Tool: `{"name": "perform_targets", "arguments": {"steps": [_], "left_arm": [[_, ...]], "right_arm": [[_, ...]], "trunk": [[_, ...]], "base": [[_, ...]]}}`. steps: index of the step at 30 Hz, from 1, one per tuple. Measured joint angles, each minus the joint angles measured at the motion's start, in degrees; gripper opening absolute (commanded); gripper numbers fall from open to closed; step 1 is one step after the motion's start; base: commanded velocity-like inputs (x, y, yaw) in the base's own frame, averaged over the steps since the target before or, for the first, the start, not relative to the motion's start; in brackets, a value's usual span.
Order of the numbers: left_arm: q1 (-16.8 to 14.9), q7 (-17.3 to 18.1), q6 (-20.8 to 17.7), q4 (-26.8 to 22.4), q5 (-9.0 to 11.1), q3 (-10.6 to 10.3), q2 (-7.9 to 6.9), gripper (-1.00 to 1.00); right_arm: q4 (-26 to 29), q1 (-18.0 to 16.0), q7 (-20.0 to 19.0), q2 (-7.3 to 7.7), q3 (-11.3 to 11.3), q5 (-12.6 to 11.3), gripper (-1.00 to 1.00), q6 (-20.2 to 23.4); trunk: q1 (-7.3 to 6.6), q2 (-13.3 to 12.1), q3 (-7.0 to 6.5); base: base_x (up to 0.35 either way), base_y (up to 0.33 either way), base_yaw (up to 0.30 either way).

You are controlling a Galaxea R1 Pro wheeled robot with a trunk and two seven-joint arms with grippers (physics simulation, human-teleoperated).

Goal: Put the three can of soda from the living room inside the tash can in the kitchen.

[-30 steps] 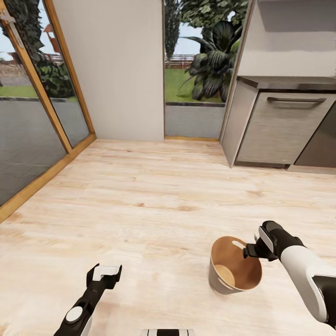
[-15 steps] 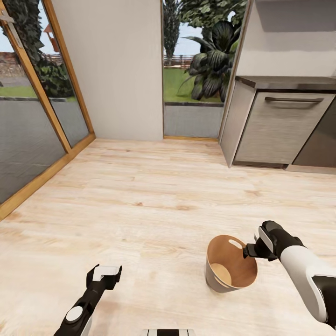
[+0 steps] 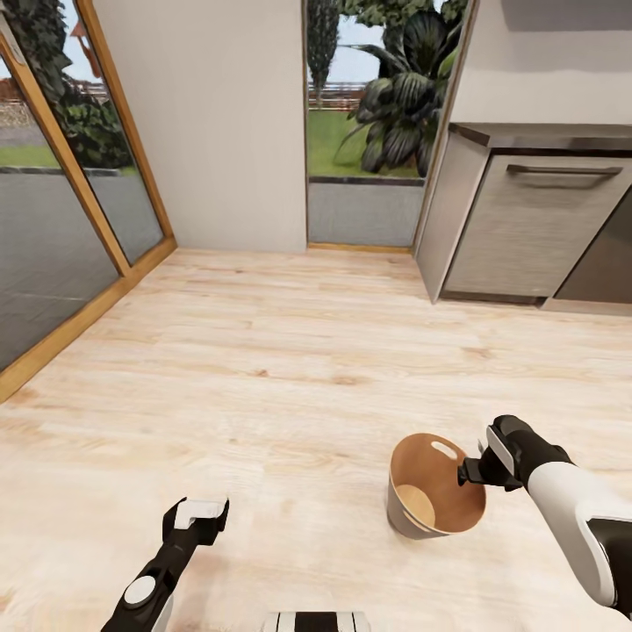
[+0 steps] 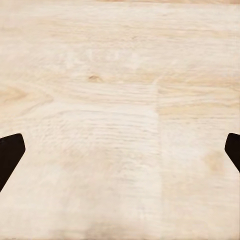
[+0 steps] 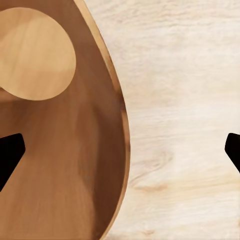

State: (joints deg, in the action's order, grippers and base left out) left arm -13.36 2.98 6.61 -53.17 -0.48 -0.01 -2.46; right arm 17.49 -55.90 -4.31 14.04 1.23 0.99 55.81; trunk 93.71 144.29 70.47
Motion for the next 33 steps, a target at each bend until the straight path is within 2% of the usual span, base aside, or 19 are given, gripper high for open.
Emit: {"name": "perform_targets", "arguments": {"steps": [9, 14, 17, 27, 28, 33], "left_arm": [[0.0, 0.0, -0.01, 0.0, -0.02, 0.05, 0.0, 1.0], [0.0, 0.0, 0.0, 0.0, 0.02, 0.09, 0.0, 1.0], [0.0, -0.03, 0.06, -0.01, 0.1, 0.06, 0.0, 1.0], [0.0, -0.08, 0.07, 0.0, 0.05, 0.05, 0.0, 1.0], [0.0, -0.08, 0.07, 0.0, 0.06, 0.03, 0.0, 1.0], [0.0, -0.08, 0.07, -0.01, 0.11, 0.07, 0.0, 1.0]], "right_arm": [[0.0, 0.0, 0.0, 0.01, 0.0, 0.03, 1.0, 0.0], [0.0, 0.0, 0.0, 0.02, 0.0, 0.01, 1.0, -0.24], [-0.13, 0.0, -0.07, 0.03, 0.0, -0.02, 1.0, -2.55], [-0.17, 0.0, -0.09, 0.02, 0.0, -0.03, 1.0, -3.27], [-0.17, 0.0, -0.09, 0.02, 0.0, -0.03, -1.0, -3.32], [-0.15, 0.05, -0.22, 0.06, 0.22, -0.82, -1.0, -3.4]], "trunk": [[0.23, 0.12, 1.99], [0.23, 0.12, 2.0], [0.23, 0.12, 2.0], [0.23, 0.12, 2.0], [0.23, 0.12, 2.0], [0.23, 0.12, 2.0]], "base": [[0.0, 0.0, 0.0], [0.0, 0.0, 0.0], [0.0, 0.0, 0.0], [0.0, 0.0, 0.0], [0.0, 0.0, 0.0], [0.0, 0.0, 0.0]]}}
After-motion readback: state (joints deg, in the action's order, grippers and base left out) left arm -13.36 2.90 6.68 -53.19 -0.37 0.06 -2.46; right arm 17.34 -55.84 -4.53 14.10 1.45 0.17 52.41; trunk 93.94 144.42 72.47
